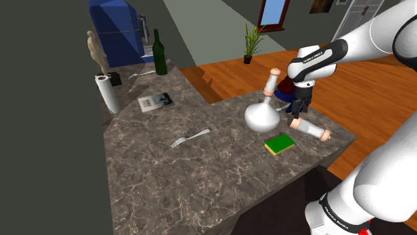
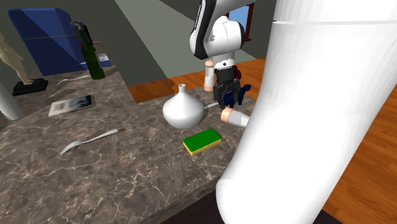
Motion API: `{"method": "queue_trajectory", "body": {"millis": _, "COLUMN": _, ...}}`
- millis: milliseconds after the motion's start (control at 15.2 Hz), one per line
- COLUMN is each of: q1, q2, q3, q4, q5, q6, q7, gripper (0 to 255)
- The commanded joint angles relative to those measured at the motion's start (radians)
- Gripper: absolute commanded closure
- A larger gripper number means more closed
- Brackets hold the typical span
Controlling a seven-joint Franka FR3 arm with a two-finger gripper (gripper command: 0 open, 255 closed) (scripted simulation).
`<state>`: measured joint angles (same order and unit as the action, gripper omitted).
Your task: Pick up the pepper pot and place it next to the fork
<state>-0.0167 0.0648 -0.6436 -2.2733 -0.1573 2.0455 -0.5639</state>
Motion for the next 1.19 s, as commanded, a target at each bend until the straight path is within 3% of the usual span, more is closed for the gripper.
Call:
{"method": "queue_trajectory", "body": {"millis": 0, "q1": 0.0, "q2": 0.0, "q3": 0.0, "q4": -0.001, "q5": 0.0, "q6": 0.001, "q7": 0.0, "gripper": 0}}
{"method": "queue_trajectory", "body": {"millis": 198, "q1": 0.0, "q2": 0.0, "q3": 0.0, "q4": -0.001, "q5": 0.0, "q6": 0.001, "q7": 0.0, "gripper": 0}}
{"method": "queue_trajectory", "body": {"millis": 264, "q1": 0.0, "q2": 0.0, "q3": 0.0, "q4": -0.001, "q5": 0.0, "q6": 0.001, "q7": 0.0, "gripper": 255}}
{"method": "queue_trajectory", "body": {"millis": 858, "q1": 0.001, "q2": 0.0, "q3": 0.001, "q4": 0.002, "q5": 0.001, "q6": 0.002, "q7": 0.0, "gripper": 255}}
{"method": "queue_trajectory", "body": {"millis": 924, "q1": 0.001, "q2": 0.0, "q3": 0.001, "q4": 0.002, "q5": 0.001, "q6": 0.002, "q7": 0.0, "gripper": 0}}
{"method": "queue_trajectory", "body": {"millis": 1122, "q1": -0.047, "q2": -0.192, "q3": -0.052, "q4": -0.194, "q5": -0.087, "q6": 0.17, "q7": -0.157, "gripper": 0}}
